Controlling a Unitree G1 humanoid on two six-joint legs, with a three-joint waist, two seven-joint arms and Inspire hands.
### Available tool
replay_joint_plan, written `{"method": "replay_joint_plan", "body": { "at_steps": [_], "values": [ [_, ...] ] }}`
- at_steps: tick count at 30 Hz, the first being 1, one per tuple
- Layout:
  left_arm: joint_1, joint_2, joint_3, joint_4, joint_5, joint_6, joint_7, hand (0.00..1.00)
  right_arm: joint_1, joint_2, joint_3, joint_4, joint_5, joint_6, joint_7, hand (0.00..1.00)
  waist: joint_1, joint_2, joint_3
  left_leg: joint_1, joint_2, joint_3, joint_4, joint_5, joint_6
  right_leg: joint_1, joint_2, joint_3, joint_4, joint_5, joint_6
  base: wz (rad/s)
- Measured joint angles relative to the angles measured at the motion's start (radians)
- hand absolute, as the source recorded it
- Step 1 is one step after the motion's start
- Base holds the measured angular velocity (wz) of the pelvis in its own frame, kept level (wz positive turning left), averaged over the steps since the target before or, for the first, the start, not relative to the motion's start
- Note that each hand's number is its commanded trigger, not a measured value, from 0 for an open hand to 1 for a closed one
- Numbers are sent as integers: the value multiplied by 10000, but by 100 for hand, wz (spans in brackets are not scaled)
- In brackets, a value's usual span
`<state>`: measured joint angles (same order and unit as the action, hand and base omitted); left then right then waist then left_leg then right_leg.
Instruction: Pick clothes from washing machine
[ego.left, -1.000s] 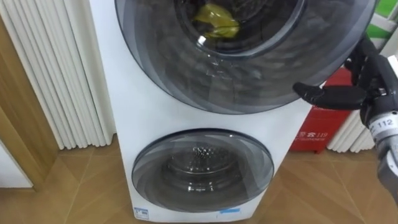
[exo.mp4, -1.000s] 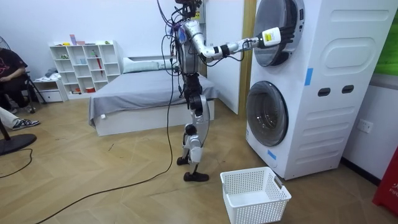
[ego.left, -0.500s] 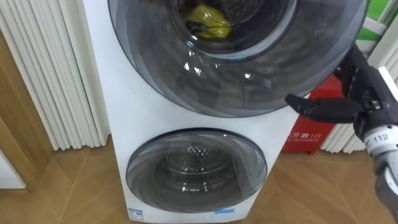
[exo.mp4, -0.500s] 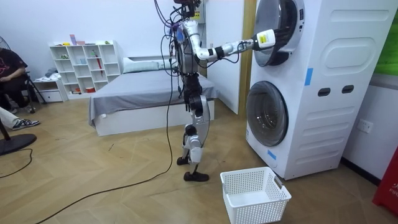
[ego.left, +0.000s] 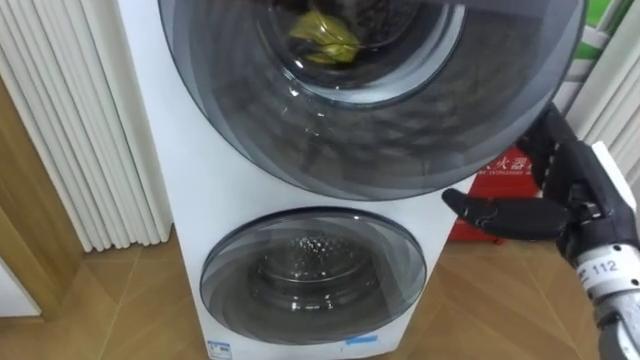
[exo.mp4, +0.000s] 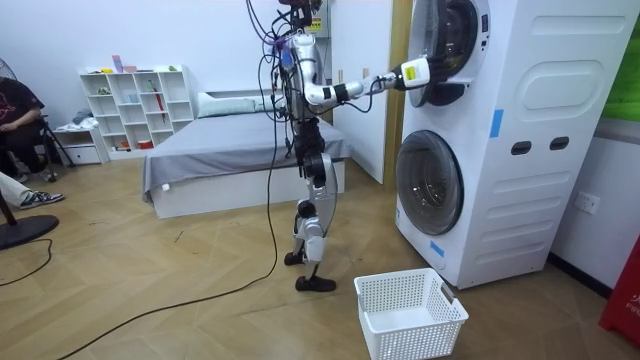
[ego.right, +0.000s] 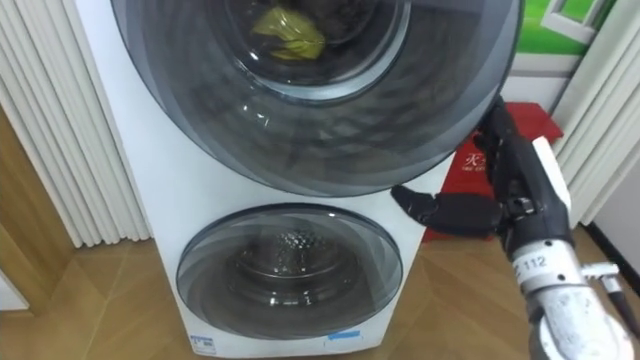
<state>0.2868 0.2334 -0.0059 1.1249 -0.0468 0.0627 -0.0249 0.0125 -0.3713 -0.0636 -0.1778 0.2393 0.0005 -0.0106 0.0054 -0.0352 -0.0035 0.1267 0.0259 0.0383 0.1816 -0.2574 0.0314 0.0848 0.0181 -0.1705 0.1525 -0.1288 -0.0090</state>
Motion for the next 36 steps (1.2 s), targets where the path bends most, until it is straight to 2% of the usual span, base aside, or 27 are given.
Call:
{"method": "replay_joint_plan", "body": {
  "at_steps": [4, 11, 19, 25, 28, 36],
  "values": [
    [-129, -155, 55, 165, 44, -9, -99, 0, 606, 474, -175, -654, 30, 5, 392, 0, -24, 132, -21, 7, 5, 16, -13, -1, 1, -5, 2, 22, -2, -1, -1, 0],
    [-305, -277, 45, 249, 50, -10, -307, 0, 1072, 966, -302, -1297, -289, 26, 1435, 0, -78, 261, 3, 13, 46, 280, -53, -2, 0, -158, 27, 334, 77, -25, -41, -12],
    [-294, -254, -1, 239, 87, -10, -384, 0, 1113, 1024, -175, -1499, -470, 224, 2553, 0, -294, 249, 12, -9, 47, 522, -54, -4, 4, -362, 35, 638, 199, -32, -82, -12],
    [-427, -131, -160, 201, 103, -75, -468, 0, 1128, 1078, -179, -1543, -183, 232, 2953, 0, -365, 166, -11, -142, 33, 647, 66, 0, -2, -513, 60, 634, 249, -25, -121, -3],
    [-518, -31, -304, 204, 95, -220, -469, 0, 1149, 1078, -185, -1543, 6, 232, 3169, 0, -406, 89, 6, -138, 91, 675, 80, -1, -4, -558, 70, 629, 338, -56, -161, -2],
    [-641, 173, -390, 94, 98, -304, -587, 0, 1180, 1010, -184, -1552, 233, 232, 3924, 0, -542, -28, -6, -148, 155, 741, 86, -62, -119, -567, 182, 663, 327, -67, -249, -2]
  ]
}}
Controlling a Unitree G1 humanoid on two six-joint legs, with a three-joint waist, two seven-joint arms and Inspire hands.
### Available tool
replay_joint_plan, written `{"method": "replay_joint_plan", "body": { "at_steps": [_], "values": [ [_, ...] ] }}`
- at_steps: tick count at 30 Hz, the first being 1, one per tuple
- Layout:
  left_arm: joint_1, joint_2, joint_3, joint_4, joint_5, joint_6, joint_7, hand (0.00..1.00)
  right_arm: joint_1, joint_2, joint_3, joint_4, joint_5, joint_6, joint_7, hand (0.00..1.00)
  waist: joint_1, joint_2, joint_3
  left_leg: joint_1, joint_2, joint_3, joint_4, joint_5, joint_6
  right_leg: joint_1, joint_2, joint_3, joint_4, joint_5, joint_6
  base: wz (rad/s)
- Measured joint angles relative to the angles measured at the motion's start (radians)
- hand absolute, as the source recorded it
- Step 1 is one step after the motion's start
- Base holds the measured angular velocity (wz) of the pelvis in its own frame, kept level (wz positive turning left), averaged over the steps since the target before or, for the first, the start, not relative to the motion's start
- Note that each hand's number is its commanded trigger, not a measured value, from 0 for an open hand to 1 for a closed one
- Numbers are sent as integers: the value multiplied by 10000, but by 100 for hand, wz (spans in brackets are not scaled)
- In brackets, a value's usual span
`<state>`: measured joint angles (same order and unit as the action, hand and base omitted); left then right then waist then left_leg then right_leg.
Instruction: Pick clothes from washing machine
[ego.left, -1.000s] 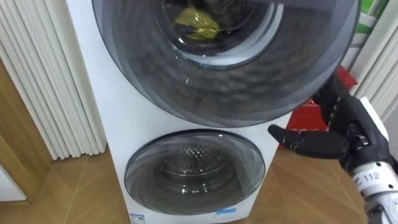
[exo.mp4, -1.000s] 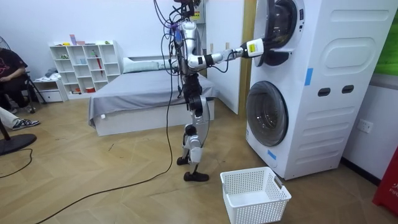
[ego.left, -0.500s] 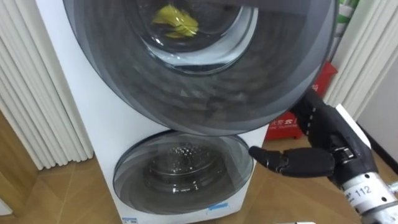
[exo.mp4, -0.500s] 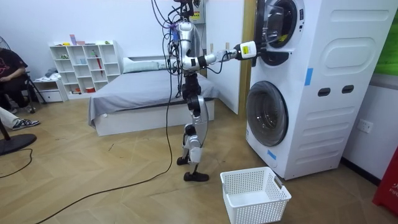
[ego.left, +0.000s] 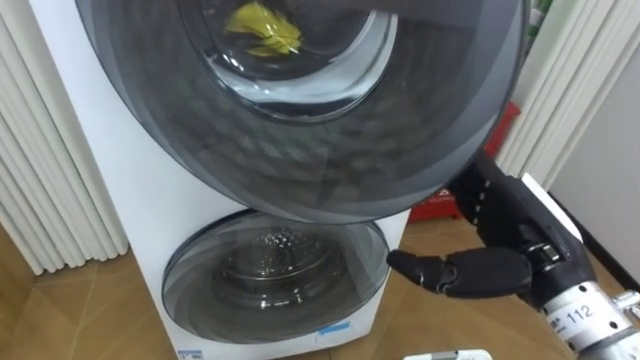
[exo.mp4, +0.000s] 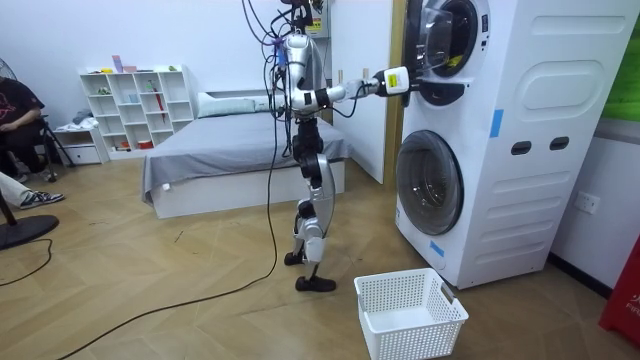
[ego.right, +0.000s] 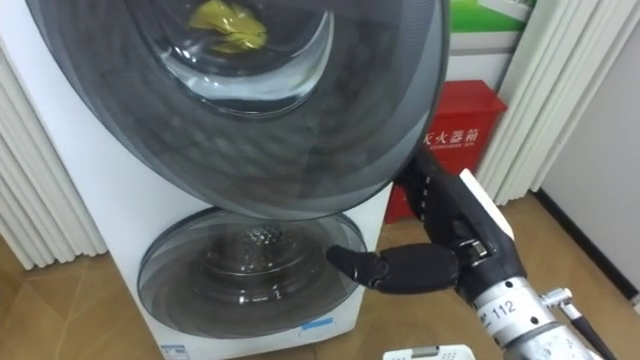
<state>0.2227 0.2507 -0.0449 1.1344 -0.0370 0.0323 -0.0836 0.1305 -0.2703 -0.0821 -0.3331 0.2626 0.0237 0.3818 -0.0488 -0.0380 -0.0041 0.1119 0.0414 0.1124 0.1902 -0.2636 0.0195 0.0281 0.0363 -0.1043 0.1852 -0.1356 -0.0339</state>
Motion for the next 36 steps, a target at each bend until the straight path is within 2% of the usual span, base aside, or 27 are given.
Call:
{"method": "replay_joint_plan", "body": {
  "at_steps": [3, 8, 15, 20, 24, 29, 33, 35, 36],
  "values": [
    [2, 48, -1, -5, 0, -1, -127, 0, 0, -168, -77, -34, 25, 0, 349, 0, -11, -1, 0, 19, 15, 21, -8, 13, -22, 1, 7, 21, 0, -8, -20, 0],
    [-46, 86, -172, 51, -98, -65, -139, 0, -1, -189, -110, -116, 90, 0, 697, 0, -11, -2, 8, 37, 21, 74, 70, 17, -29, 10, 16, 125, -8, -8, -26, -2],
    [-331, 166, -383, 223, -86, -124, -139, 0, -2, -409, 35, -523, 75, 1, 1380, 0, 10, -63, 122, 50, 37, 113, 57, 17, -30, 8, 19, 209, 5, -13, -34, 0],
    [-410, 206, -388, 269, -94, -161, -128, 0, -376, -494, 559, -802, 61, -3, 1974, 0, 49, -127, 121, 23, 40, 89, 107, 15, -32, 7, -13, 173, 11, -13, -36, 2],
    [-581, 245, -514, 339, -110, -177, -90, 0, -388, -517, 821, -1231, 7, 15, 2417, 0, 257, -156, 123, 29, 19, -104, 133, 14, -31, 100, -41, -68, 3, -14, -35, 11],
    [-648, 275, -769, 346, -112, -164, -141, 0, -392, -568, 980, -1396, -13, 19, 2928, 0, 254, -82, 163, 51, 46, -345, 158, 14, -31, 226, -134, -277, 20, -36, -49, 12],
    [-601, 275, -791, 345, -98, -158, -143, 0, -410, -558, 1139, -1516, 14, 98, 3479, 0, 535, -76, 151, 36, -14, -503, 154, 30, -57, 274, -175, -378, 64, -98, -49, 14],
    [-515, 283, -767, 348, -102, -159, -143, 0, -410, -533, 1290, -1520, 15, 98, 3655, 0, 604, -113, 138, 39, -28, -726, 166, 50, -78, 390, -189, -530, 18, -127, -54, 27],
    [-450, 311, -762, 332, -101, -158, -144, 0, -411, -537, 1435, -1524, 19, 98, 3759, 0, 725, -158, 98, 41, -44, -782, 167, 57, -91, 430, -204, -642, 29, -175, -64, 31]
  ]
}}
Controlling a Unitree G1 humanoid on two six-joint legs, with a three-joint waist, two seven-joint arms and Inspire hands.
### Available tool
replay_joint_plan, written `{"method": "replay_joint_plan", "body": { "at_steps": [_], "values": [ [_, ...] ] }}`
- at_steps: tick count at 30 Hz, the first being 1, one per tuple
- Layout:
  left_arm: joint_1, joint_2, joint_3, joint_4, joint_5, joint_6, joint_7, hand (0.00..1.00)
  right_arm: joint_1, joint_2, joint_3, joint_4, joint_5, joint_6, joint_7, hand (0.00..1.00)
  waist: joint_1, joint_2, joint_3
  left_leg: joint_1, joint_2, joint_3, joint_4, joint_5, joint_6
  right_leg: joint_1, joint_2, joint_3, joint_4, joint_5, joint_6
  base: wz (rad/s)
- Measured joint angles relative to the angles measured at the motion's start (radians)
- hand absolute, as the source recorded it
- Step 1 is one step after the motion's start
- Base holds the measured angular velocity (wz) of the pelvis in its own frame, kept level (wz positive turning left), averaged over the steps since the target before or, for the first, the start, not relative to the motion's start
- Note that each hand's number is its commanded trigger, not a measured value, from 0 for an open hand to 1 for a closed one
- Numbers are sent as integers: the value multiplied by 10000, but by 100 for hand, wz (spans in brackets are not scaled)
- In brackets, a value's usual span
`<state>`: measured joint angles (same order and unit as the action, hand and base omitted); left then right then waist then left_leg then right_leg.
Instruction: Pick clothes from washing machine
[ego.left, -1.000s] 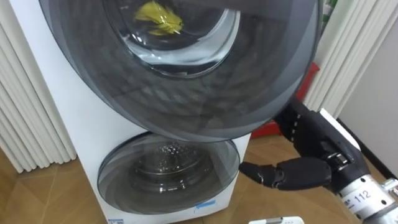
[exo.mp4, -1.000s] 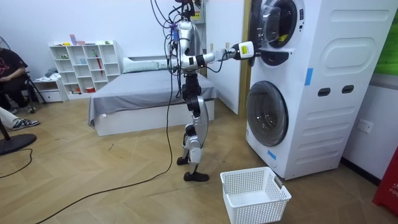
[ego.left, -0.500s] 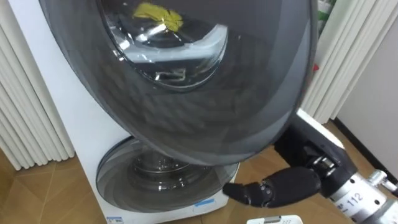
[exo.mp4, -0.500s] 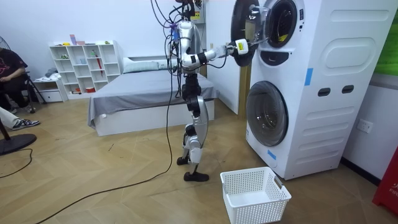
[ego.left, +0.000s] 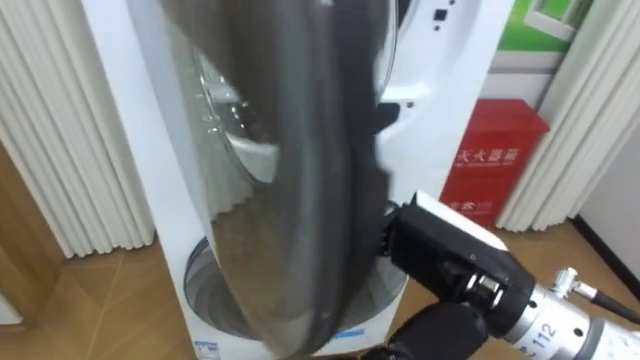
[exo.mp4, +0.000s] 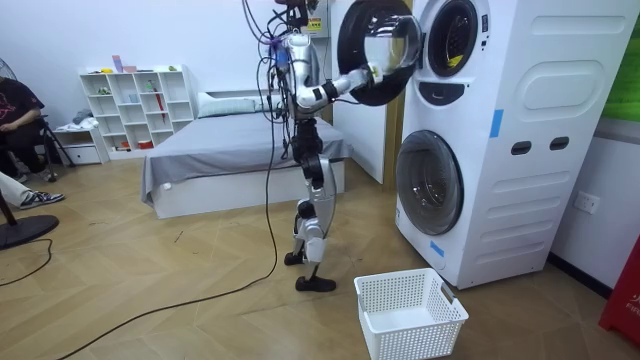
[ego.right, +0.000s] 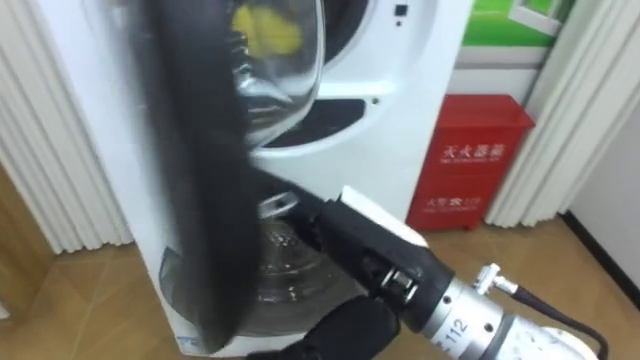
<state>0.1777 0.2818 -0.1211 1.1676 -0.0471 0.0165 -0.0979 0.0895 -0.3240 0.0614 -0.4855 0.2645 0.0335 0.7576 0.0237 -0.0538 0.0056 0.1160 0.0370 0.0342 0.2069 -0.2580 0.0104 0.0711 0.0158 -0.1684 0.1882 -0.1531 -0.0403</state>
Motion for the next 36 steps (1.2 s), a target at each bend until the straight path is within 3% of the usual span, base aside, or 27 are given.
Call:
{"method": "replay_joint_plan", "body": {
  "at_steps": [3, 7, 10, 16, 21, 29, 32, 36],
  "values": [
    [8, 54, 10, -6, 7, 4, -18, 0, -353, -1, 491, -10, -10, 21, 409, 0, 398, -156, -20, -11, -27, -232, -19, 37, -61, 61, 16, -195, -11, -69, -64, 26],
    [-71, 67, 298, -57, 4, 3, -58, 0, -876, 22, 816, -4, 3, 23, 830, 0, 790, -385, 30, -49, -93, -748, 74, 49, -83, 268, -49, -581, -34, -249, -66, 38],
    [-111, 56, 416, -73, -10, 3, -59, 0, -1128, 15, 882, 6, -27, 23, 967, 0, 994, -445, 26, -146, -171, -1068, 154, 49, -82, 328, -96, -601, -36, -310, -31, 36],
    [-332, 65, 415, -60, -26, -7, 13, 0, -1650, -5, 1832, 41, -18, 24, 954, 0, 1486, -587, 99, -258, -170, -1205, 151, 51, -83, 303, -108, -717, -46, -310, -30, 10],
    [-313, 103, 510, -79, -31, -5, 13, 0, -1873, 34, 1945, 94, 3, 69, 939, 0, 1728, -694, 111, -377, -183, -1226, 130, 50, -84, 257, -126, -841, -50, -312, -27, 5],
    [-195, -36, 694, -76, -409, -4, 262, 0, -2196, 131, 2014, 142, 107, 118, 877, 0, 2226, -689, 114, -437, -190, -1264, 148, 49, -86, 249, -129, -873, -100, -311, -27, 1],
    [-60, -47, 730, -81, -783, -4, 279, 0, -2536, 449, 2244, 552, 187, 116, 566, 0, 2346, -643, 109, -478, -191, -1327, 162, 50, -88, 258, -115, -922, -159, -304, -33, 5],
    [3, -213, 700, -71, -770, -2, 285, 0, -2985, 876, 2831, 1069, 12, 117, 125, 0, 2434, -346, 201, -543, -232, -1464, 179, 56, -96, 246, -125, -943, -165, -301, -30, 10]
  ]
}}
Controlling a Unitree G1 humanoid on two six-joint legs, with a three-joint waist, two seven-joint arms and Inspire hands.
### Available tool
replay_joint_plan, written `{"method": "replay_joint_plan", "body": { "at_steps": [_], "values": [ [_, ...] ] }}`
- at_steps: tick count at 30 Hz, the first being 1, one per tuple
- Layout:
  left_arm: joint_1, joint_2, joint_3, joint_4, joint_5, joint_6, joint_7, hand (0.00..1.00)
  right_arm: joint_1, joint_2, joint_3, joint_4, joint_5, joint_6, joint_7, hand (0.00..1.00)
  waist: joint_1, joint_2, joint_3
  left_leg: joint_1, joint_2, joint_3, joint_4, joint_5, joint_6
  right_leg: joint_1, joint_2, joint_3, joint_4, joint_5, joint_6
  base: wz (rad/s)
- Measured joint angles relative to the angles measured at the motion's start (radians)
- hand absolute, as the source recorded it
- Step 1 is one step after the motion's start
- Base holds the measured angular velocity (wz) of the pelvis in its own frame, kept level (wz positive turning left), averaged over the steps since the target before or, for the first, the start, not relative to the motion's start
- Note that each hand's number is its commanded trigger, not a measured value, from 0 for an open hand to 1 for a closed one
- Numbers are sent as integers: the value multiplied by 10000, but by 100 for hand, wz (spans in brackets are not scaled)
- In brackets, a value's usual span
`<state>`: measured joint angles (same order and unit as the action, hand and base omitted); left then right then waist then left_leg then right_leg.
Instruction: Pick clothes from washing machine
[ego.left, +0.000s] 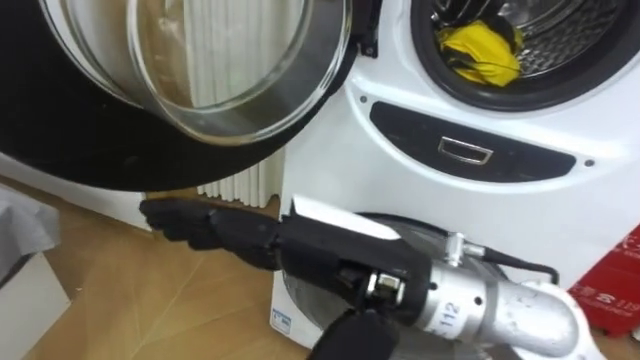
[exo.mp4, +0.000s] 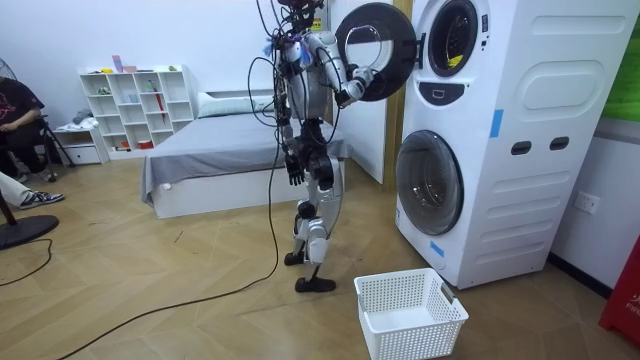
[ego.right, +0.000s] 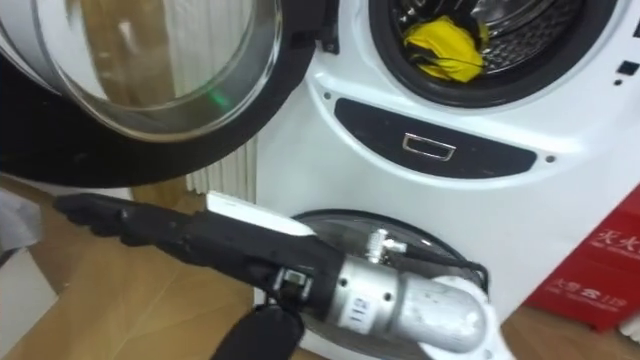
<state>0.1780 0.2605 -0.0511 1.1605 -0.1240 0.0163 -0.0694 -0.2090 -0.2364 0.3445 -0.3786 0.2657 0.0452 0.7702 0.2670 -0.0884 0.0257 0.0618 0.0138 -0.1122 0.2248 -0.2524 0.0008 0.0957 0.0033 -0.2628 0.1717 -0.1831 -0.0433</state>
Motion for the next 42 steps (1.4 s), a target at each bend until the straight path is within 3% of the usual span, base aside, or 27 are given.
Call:
{"method": "replay_joint_plan", "body": {
  "at_steps": [3, 9, 11, 14, 17, 19, 21, 24, 31, 35, 37, 42],
  "values": [
    [106, -204, -9, -1, 4, 6, 4, 0, -151, 51, 259, 288, -267, -3, -504, 0, 189, 230, -53, -111, -14, -9, -27, 3, 5, -118, -10, -35, 4, 3, 8, 0],
    [319, -228, 344, -19, 11, 21, 3, 0, 16, -183, 222, 916, -1784, -9, -1532, 0, 6, 249, -59, -96, 0, -22, 24, 14, -3, -75, -38, -108, -38, 3, 8, 6],
    [374, -234, 700, -8, 87, 23, 38, 0, 291, -393, 162, 915, -2297, -13, -1814, 0, -228, 251, -58, -32, -7, -9, 20, 15, -1, 21, -53, -99, -36, 4, 9, 14],
    [186, -232, 1037, 179, 73, 73, 188, 0, 1141, -819, -415, 911, -3287, -10, -2161, 0, -457, 220, -143, 51, 0, 303, -45, 27, 20, 56, -60, 213, -37, -4, 24, -1],
    [131, -331, 1316, 262, 22, 84, 201, 0, 1435, -884, -1025, 912, -4284, -3, -2260, 0, -725, 251, -135, 105, -3, 412, -49, 28, 22, 77, -35, 275, -40, 12, 51, -14],
    [52, -345, 1312, 253, -21, 89, 197, 0, 1486, -900, -1468, 913, -5012, -4, -2633, 0, -1156, 273, -157, 134, 2, 521, -62, 31, 28, 71, -81, 367, -31, 15, 56, -11],
    [51, -356, 1314, 223, -26, 88, 196, 0, 1486, -918, -1792, 913, -5564, -3, -2820, 0, -1370, 285, -162, 178, 40, 752, -106, 34, 32, 46, -68, 465, -27, 14, 57, -21],
    [44, -396, 1504, 121, -20, 87, 184, 0, 1548, -1015, -2334, 905, -6541, 6, -2996, 0, -1798, 260, -227, 203, 67, 924, -170, 33, 32, 6, -43, 658, -20, 15, 57, -17],
    [-63, -499, 1754, -18, -26, 68, 212, 0, 1554, -1148, -3898, 582, -8642, 43, -4159, 0, -2410, 112, -328, 392, 73, 1195, -236, 59, 32, 15, -16, 952, -20, 24, 71, -12],
    [30, -501, 1743, 6, -29, 66, 230, 0, 1533, -1148, -4517, 132, -8978, 134, -4946, 0, -2627, 107, -295, 582, 105, 1385, -353, 59, 32, 74, 6, 1000, -11, 25, 73, -12],
    [36, -518, 1743, -9, -20, 66, 255, 0, 1450, -1148, -4704, -270, -8991, 211, -5361, 0, -2614, 87, -278, 658, 119, 1534, -442, 60, 32, 37, 41, 1232, -7, 25, 73, -21],
    [110, -519, 1945, -5, -13, 67, 382, 0, 1099, -1148, -4865, -553, -9033, 225, -6064, 0, -2595, 48, -230, 673, 119, 1644, -462, 59, 32, 1, 43, 1270, -5, 23, 77, -7]
  ]
}}
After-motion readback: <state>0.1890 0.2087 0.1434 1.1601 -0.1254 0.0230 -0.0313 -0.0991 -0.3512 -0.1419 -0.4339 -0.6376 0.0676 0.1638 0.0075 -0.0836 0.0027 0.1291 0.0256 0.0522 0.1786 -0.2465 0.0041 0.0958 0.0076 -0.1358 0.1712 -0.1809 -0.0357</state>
